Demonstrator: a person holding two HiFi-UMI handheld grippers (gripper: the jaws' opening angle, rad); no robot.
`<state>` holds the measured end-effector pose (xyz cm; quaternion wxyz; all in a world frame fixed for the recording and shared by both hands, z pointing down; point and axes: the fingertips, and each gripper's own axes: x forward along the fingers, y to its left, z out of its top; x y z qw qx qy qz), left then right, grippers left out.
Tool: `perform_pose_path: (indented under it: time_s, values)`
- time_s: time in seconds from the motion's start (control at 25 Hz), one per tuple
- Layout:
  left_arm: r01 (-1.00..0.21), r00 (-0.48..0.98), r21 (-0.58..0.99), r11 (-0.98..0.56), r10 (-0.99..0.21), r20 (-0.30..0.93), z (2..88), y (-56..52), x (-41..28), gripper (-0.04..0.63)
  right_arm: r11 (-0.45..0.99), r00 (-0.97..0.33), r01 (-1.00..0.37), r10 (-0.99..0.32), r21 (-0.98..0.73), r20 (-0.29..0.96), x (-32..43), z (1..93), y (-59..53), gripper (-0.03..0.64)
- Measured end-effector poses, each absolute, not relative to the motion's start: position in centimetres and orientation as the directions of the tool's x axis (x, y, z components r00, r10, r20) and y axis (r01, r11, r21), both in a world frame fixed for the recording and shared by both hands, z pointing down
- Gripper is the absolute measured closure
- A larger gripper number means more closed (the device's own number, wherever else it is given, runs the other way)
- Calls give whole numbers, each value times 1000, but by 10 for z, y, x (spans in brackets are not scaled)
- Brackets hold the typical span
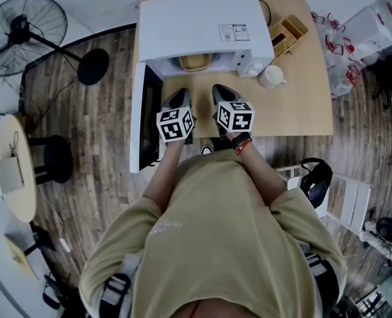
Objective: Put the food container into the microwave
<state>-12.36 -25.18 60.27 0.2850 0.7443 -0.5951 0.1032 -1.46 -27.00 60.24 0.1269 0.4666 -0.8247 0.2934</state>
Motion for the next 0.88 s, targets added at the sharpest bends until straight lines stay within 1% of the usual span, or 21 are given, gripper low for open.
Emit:
perform_pose_path:
  time_s: [0.08,0.4,0.68,0.76,0.88]
  values:
    - [-944,265,304,-124,-835,483,600,-251,-127,574,392,-530,-846,-697,-362,483,-15,602,-268,581]
    - [-937,287,320,-142,-834,472,598,-252,-128,575,427,-536,-844,-702,-326,468,-24,596,-268,586]
    - [-926,311,346,-152,-828,467,603,-263,-126,574,438,-541,-841,-690,-318,481,-25,601,-278,588]
    - [-921,344,346,-176,-784,517,620,-265,-120,574,439,-539,-842,-671,-313,508,-23,611,-282,588]
    - [-915,401,331,-231,-615,679,677,-256,-107,574,429,-522,-850,-605,-306,602,-19,646,-285,588]
